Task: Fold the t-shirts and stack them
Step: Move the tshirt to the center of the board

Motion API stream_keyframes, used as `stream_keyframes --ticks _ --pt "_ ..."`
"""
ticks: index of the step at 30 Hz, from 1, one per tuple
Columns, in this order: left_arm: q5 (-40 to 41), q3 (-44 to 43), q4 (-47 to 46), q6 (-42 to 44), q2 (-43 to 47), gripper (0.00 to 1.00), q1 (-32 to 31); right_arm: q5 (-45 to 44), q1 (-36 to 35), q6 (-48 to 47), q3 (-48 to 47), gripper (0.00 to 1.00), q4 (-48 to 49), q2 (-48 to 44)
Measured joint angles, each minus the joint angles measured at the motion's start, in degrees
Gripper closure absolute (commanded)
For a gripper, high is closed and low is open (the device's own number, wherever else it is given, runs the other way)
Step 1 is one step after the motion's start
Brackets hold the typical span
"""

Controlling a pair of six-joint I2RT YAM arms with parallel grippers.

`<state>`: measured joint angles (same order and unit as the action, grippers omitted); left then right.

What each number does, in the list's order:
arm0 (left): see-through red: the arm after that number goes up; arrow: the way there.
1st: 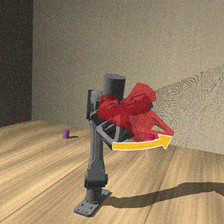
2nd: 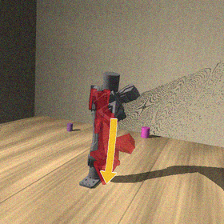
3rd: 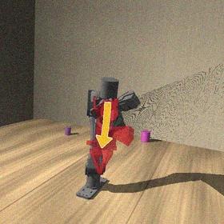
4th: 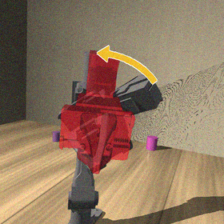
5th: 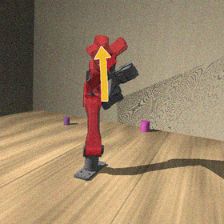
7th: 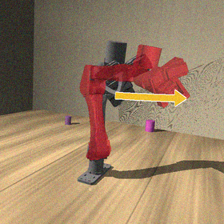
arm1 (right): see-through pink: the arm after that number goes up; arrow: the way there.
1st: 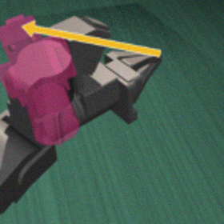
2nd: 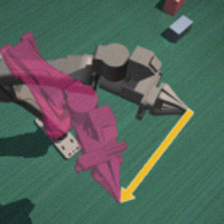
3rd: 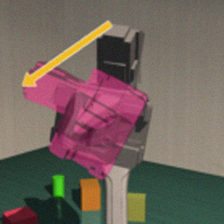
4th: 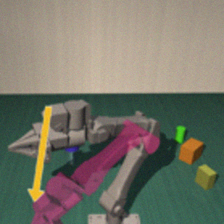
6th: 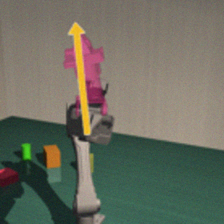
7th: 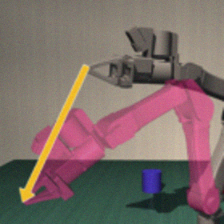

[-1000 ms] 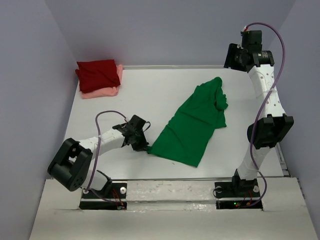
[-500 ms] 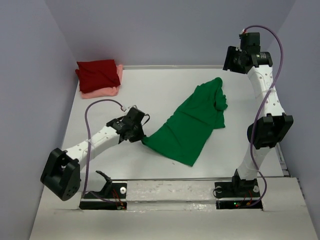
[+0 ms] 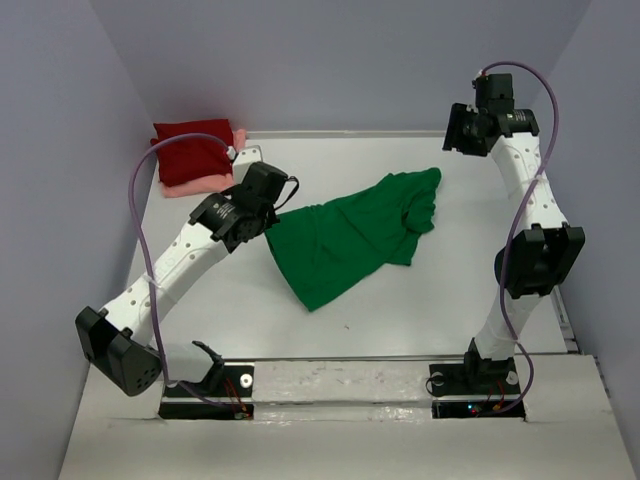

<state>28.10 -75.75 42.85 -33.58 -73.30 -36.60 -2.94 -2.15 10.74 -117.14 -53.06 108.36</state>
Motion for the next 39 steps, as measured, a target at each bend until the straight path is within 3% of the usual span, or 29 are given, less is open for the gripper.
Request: stream_keyframes --ticks 6,10,16,20,29,31,34,39 --pt "1.5 -6.8 3.6 4.7 -3.4 1.0 0.4 0.3 0.0 0.0 3.6 0.44 1.1 -2.0" --pt "0.5 -18.7 4.8 10.9 -6.4 1.0 0.2 -0.3 -0.5 0.0 6.3 0.44 1.3 -3.0" --pt "0.3 -49.7 4.5 22.1 -13.2 1.0 -2.8 -1.7 -1.5 0.0 7.9 0.44 1.8 -3.0" --pt "-0.3 -63.4 -0.4 26.7 -12.6 1.0 -3.5 -3.1 -1.8 0.1 8.4 0.44 2.2 -3.0" --pt "8.1 -63.7 -9.6 35.8 1.6 1.0 -3.5 -4.4 -1.8 0.0 8.0 0.44 2.3 -3.5" --pt "10.3 -68.3 -10.8 37.6 1.3 1.0 -3.5 -4.3 -1.8 0.0 8.0 0.44 2.3 -3.5" --pt "11.6 -68.7 -13.5 38.3 1.4 1.0 -3.5 -4.3 -1.8 0.0 8.0 0.44 2.3 -3.5" --pt "7.2 -70.6 -13.7 36.1 -5.9 1.0 -5.3 -4.9 -1.8 0.3 8.0 0.45 2.3 -3.5"
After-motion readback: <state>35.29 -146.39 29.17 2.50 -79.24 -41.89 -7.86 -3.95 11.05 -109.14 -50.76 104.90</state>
